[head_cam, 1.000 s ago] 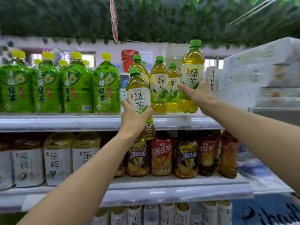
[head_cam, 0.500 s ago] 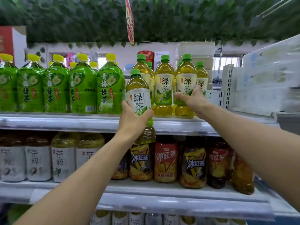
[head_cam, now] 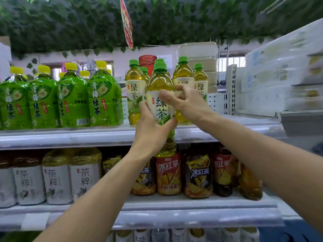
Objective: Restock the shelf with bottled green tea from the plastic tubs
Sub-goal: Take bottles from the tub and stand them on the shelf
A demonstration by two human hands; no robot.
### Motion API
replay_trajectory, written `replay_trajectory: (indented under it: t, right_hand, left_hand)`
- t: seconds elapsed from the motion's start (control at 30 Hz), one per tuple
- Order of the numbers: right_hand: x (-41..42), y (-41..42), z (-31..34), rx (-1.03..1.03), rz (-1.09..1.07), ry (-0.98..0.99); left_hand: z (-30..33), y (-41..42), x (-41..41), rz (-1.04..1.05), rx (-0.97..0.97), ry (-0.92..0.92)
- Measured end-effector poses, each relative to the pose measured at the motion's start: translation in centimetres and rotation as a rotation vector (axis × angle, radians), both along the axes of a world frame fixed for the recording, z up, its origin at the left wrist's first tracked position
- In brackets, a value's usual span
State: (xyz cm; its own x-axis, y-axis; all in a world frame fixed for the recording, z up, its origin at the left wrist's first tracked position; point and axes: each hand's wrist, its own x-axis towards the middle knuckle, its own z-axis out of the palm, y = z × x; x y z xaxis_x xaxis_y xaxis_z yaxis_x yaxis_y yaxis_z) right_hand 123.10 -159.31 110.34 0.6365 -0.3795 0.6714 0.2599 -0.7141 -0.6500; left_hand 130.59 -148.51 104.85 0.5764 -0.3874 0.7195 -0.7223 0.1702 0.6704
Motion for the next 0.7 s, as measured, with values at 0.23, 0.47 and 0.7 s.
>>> replay_trajectory:
  t: [0.23, 0.47, 0.7]
  right_hand:
    - [-3.7, -2.3, 3.4, -0.033, -0.026, -0.108]
    - [-5.9, -8.2, 6.6, 0.029, -0.113, -0.232]
    - [-4.7, -13.9, 5.0, 0.144, -0.149, -0.083]
  left_hand:
    - [2.1, -3.5, -2.6, -0.221, -0.017, 0.020]
    - [2.7, -7.8, -1.0, 0.142, 0.154, -0.250]
    - [0.8, -10.2, 0.1, 0.299, 0.271, -0.369]
